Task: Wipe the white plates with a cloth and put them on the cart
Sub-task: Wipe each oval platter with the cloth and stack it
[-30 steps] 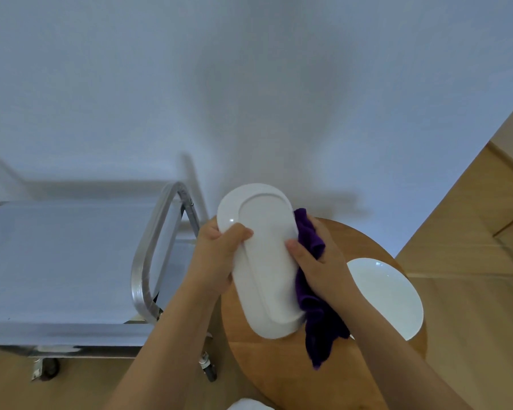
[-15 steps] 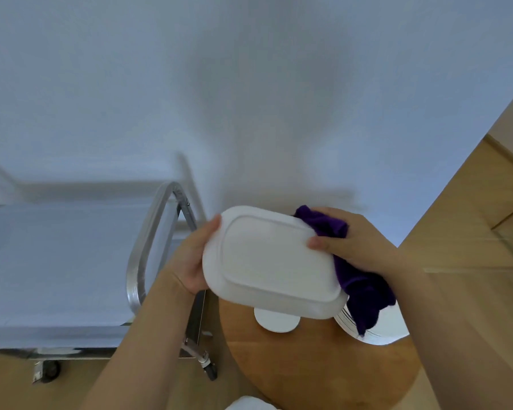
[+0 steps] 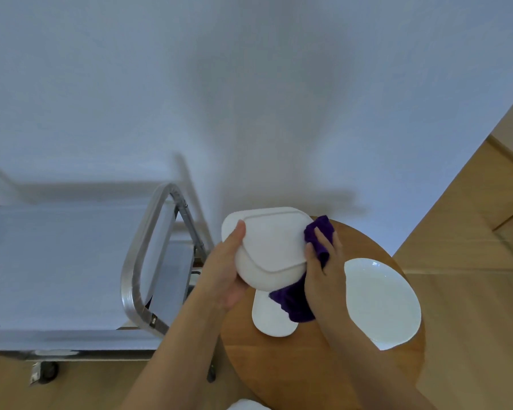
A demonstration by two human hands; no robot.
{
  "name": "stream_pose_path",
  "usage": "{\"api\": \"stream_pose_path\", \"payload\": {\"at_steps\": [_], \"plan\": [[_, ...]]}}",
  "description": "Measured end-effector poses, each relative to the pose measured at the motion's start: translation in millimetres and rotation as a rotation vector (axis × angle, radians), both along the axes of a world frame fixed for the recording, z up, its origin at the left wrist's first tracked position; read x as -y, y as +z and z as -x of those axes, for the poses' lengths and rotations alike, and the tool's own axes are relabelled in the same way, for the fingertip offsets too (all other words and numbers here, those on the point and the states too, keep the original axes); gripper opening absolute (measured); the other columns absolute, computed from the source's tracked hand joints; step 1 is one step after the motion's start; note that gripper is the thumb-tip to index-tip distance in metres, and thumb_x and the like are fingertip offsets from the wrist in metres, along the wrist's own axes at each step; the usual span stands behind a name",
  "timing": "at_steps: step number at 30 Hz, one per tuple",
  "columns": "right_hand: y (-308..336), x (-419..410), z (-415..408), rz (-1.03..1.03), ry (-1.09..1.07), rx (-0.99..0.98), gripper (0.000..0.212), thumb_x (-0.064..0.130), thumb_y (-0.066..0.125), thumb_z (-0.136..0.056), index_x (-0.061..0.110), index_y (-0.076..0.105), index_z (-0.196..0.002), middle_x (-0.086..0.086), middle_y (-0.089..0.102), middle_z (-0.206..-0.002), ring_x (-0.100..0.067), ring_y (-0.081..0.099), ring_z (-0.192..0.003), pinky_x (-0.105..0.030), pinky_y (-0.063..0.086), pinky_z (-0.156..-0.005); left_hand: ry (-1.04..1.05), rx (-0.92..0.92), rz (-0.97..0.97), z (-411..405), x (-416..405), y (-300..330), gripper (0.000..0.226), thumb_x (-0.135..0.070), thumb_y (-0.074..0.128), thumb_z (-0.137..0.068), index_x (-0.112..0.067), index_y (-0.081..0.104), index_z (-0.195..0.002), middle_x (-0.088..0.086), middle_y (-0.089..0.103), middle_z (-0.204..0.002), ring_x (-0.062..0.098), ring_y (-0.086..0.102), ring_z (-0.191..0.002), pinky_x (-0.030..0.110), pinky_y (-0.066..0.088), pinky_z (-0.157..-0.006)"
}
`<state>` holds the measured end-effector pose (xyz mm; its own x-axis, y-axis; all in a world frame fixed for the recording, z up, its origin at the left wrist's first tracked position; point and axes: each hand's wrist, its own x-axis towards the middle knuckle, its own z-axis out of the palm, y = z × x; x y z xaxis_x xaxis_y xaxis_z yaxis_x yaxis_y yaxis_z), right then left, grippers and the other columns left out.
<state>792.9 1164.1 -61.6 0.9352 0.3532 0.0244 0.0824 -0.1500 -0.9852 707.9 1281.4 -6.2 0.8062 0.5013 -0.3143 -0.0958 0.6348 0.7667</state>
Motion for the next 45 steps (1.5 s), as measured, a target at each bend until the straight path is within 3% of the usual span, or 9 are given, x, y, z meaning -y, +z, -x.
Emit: {"api": "stream_pose_path", "payload": {"at_steps": [3,7,12,16,21,24,28,35,45], "plan": [[-3.5,-8.2,9.9,-0.011,0.075,-0.008,0.031,0.027,0.046,-0.097,0.051,0.045,-0.117,0.015,0.041,-0.144,-0.005,0.037,-0.131,-0.031,0.033,-0.108,0.010,-0.037,-0.145,-11.2,17.6,-11.4,0.025,-0.039,0.059,-0.084,-0.021,0.066,-0.100,-0.001,0.076,-0.093,0.015,0.072,-0.087,0.025,0.057,-0.063],[-1.6,-15.1,22.1,-0.055,0.180,-0.378,0.021,0.034,0.044,-0.097,0.028,0.064,-0.095,0.010,0.072,-0.081,-0.011,0.068,-0.079,-0.014,0.050,-0.058,-0.191,-0.384,-1.024,-18.3,29.9,-34.7,0.034,-0.046,0.042,-0.097,-0.038,0.049,-0.130,-0.015,0.067,-0.108,0.007,0.062,-0.104,0.019,0.049,-0.086],[-3.2,3.3,-13.3,-0.053,0.294,-0.672,0.081,0.082,0.039,-0.058,0.024,0.060,-0.110,-0.007,0.070,-0.101,-0.025,0.067,-0.094,-0.044,0.054,-0.086,-0.818,-0.623,-1.734,-6.7,-0.5,-52.3,0.056,-0.044,0.023,-0.102,-0.044,-0.014,-0.144,-0.004,0.006,-0.161,0.021,0.007,-0.147,0.051,0.007,-0.118],[-4.2,1.7,-26.9,-0.038,0.303,-0.663,0.029,0.034,0.070,-0.078,0.016,0.065,-0.100,-0.007,0.072,-0.085,-0.021,0.070,-0.072,-0.030,0.055,-0.056,-0.937,-0.646,-2.016,-5.1,-5.0,-61.1,0.061,-0.053,0.023,-0.098,-0.041,-0.008,-0.149,-0.006,0.002,-0.161,0.024,-0.005,-0.148,0.060,-0.004,-0.114],[-13.2,2.7,-38.0,-0.018,0.196,-0.714,0.012,0.012,0.060,-0.083,0.013,0.064,-0.094,-0.004,0.072,-0.072,-0.018,0.069,-0.059,-0.025,0.050,-0.046,-0.423,-0.608,-1.518,5.6,-19.1,-77.0,0.102,-0.086,0.047,-0.058,-0.054,-0.009,-0.138,-0.022,-0.012,-0.154,0.009,-0.019,-0.144,0.044,-0.010,-0.115],[-14.0,3.7,-39.3,-0.085,0.235,-0.666,0.015,0.012,0.061,-0.084,0.015,0.065,-0.098,-0.004,0.074,-0.083,-0.021,0.071,-0.072,-0.029,0.053,-0.053,-0.082,-0.327,-0.648,5.6,-14.5,-69.5,0.088,-0.063,0.062,-0.066,-0.044,0.023,-0.142,-0.016,0.044,-0.138,0.000,0.049,-0.123,0.022,0.048,-0.095],[-11.1,2.4,-36.8,-0.023,0.400,-0.617,0.013,0.018,0.064,-0.085,0.018,0.066,-0.098,-0.003,0.074,-0.088,-0.020,0.071,-0.077,-0.025,0.054,-0.055,0.073,-0.216,0.213,3.5,-23.4,-67.4,0.041,-0.044,0.057,-0.085,-0.015,0.068,-0.111,0.010,0.074,-0.100,0.023,0.073,-0.081,0.035,0.058,-0.055],[6.1,-21.4,-60.7,0.051,-0.041,-0.190,0.017,0.042,0.054,-0.089,0.029,0.056,-0.080,0.002,0.062,-0.070,-0.019,0.063,-0.070,-0.028,0.048,-0.060,0.076,-0.205,0.058,15.2,-33.6,-70.1,0.039,-0.048,0.051,-0.085,-0.025,0.062,-0.114,0.001,0.075,-0.098,0.021,0.072,-0.086,0.034,0.058,-0.057],[2.9,-70.8,-20.1,0.373,0.367,0.597,0.046,0.007,0.053,-0.090,0.020,0.051,-0.133,0.000,0.050,-0.138,-0.017,0.043,-0.126,-0.018,0.027,-0.097,0.006,-0.144,-0.241,-2.9,-17.9,-55.0,0.048,-0.052,0.051,-0.083,-0.030,0.059,-0.125,0.002,0.068,-0.119,0.021,0.063,-0.112,0.044,0.049,-0.097]]}}
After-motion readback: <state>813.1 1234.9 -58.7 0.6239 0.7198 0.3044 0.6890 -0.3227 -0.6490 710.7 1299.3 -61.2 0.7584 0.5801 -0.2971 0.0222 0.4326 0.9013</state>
